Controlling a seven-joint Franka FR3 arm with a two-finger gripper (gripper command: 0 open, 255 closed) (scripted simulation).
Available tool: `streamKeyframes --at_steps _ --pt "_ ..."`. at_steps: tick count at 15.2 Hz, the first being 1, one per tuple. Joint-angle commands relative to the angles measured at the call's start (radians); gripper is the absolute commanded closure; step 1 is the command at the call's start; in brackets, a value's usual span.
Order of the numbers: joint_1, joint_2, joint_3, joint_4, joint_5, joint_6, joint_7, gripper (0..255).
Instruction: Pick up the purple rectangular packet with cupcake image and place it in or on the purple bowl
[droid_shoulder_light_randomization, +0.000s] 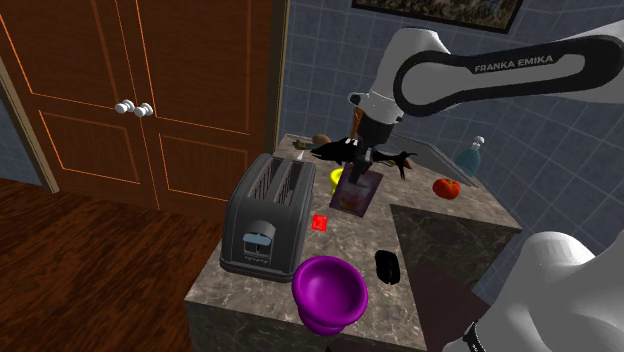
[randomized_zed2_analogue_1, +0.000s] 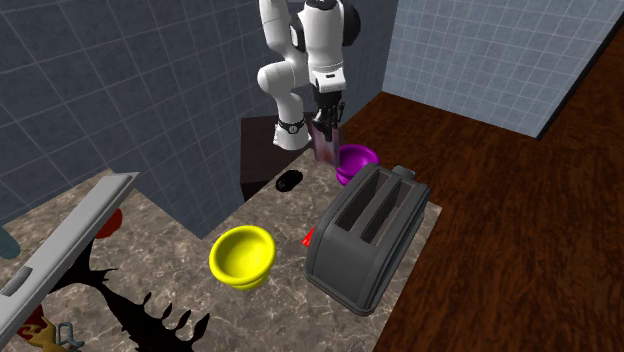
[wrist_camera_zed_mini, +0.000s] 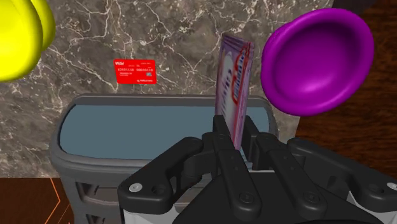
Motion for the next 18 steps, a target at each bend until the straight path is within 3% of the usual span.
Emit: streamKeyframes --at_steps 1,13,18 --pt "0.017 -0.040 0.043 -0.022 0.009 -0.017 0.057 255" --pt "0.127 -0.171 0.275 -0.043 0.102 -0.115 0.342 255" --pt "0.129 -0.165 0.279 -0.106 0.106 -0.046 0.340 255"
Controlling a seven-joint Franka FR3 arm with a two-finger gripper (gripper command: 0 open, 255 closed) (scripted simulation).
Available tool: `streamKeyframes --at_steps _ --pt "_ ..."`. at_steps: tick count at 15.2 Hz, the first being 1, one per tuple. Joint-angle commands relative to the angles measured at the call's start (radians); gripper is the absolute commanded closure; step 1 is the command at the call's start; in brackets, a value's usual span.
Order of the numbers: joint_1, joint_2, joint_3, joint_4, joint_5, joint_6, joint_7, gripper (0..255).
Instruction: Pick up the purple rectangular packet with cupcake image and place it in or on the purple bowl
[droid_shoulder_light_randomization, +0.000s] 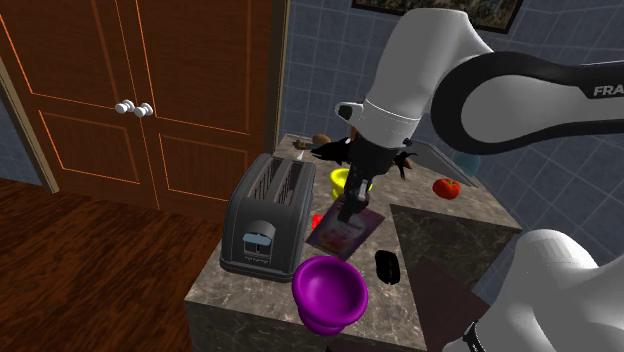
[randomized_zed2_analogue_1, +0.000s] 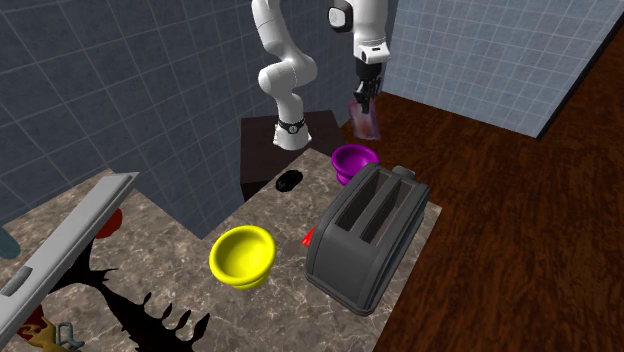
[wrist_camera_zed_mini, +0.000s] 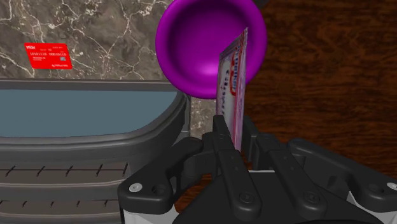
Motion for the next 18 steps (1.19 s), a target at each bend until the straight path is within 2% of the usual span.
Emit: streamKeyframes --at_steps 1,18 --pt "0.001 0.004 0.002 -0.024 0.002 0.028 -0.001 255" --pt "0.006 0.082 0.019 -0.201 0.017 0.283 -0.007 255"
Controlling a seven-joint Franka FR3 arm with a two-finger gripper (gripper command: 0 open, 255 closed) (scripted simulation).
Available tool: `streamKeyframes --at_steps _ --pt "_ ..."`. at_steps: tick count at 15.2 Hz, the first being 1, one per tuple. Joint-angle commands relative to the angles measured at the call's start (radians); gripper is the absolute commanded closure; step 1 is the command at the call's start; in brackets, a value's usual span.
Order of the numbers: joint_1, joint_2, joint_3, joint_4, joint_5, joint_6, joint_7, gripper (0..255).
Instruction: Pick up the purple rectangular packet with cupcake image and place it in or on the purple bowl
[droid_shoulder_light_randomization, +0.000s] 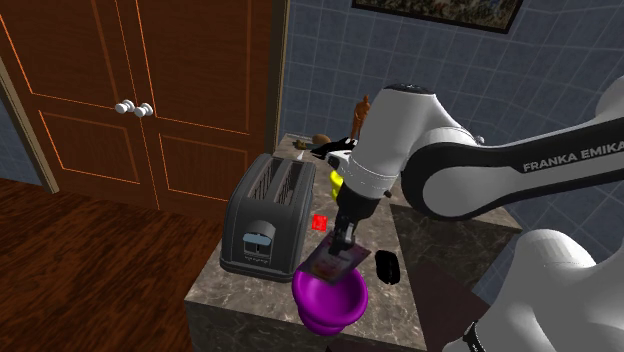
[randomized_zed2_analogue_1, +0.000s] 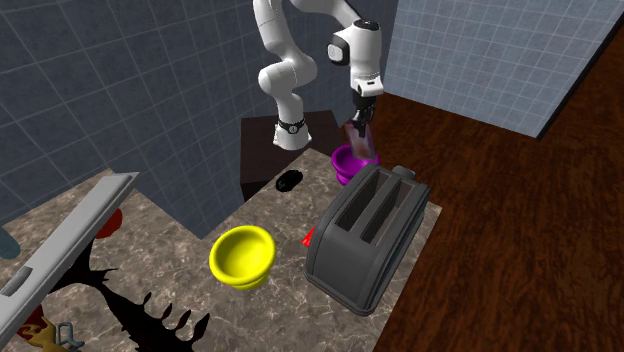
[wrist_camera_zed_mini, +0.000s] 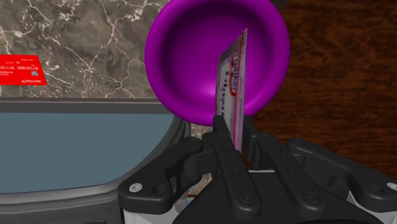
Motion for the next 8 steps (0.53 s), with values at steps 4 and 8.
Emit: streamKeyframes --at_steps 4,8 --pt "0.001 0.004 0.002 -0.009 0.001 0.014 0.001 255" --pt "0.001 0.004 0.002 -0.009 0.001 0.014 0.001 0"
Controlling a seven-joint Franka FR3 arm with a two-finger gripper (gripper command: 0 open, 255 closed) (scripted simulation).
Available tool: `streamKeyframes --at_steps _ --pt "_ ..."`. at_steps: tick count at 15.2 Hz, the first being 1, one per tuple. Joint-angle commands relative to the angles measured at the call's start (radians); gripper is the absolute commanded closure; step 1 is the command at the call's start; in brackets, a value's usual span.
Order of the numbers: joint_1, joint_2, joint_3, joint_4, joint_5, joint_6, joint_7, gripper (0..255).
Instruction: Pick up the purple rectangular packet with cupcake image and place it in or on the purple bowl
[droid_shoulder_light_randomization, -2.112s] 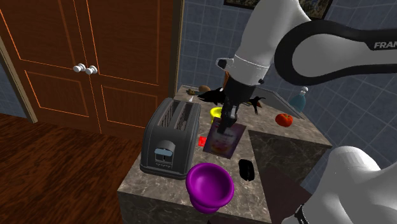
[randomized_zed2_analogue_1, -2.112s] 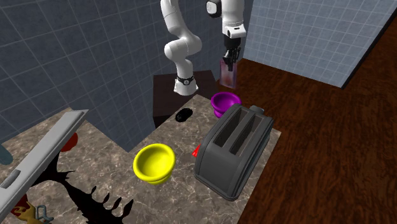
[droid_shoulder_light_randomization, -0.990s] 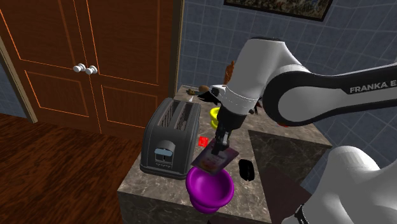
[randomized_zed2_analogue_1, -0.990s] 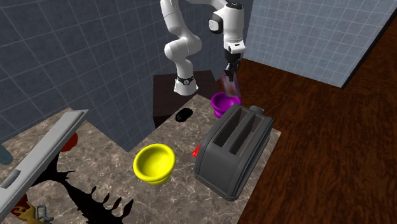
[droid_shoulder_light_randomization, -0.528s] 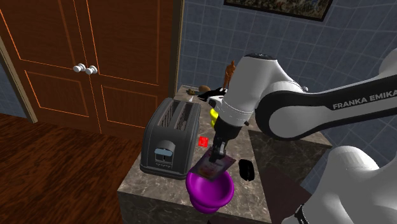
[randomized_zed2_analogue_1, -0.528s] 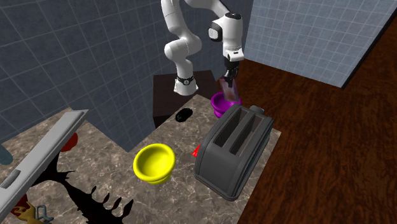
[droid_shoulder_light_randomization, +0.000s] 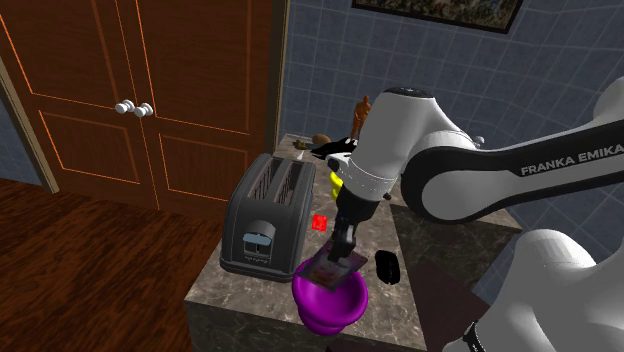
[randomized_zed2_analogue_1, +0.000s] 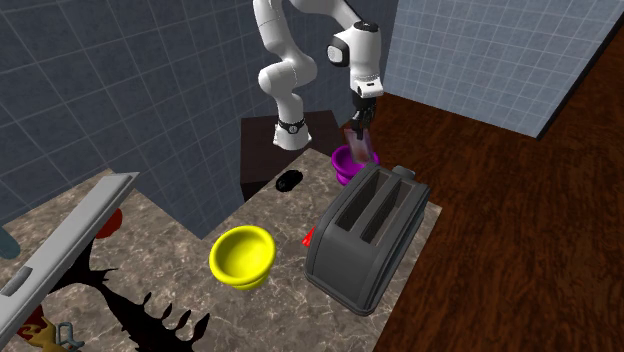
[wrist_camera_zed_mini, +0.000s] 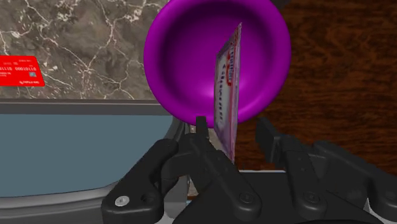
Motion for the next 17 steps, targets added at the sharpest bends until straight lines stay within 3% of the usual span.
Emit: streamKeyframes --at_steps 1,5,9,17 --pt "0.000 0.000 0.000 0.000 0.000 0.000 0.000 0" --pt "0.000 0.000 0.000 0.000 0.000 0.000 0.000 0" --pt "-0.002 -0.077 -0.013 0.077 -0.008 -0.153 0.001 0" --pt "-0.002 -0.077 -0.013 0.077 -0.008 -0.153 0.001 0"
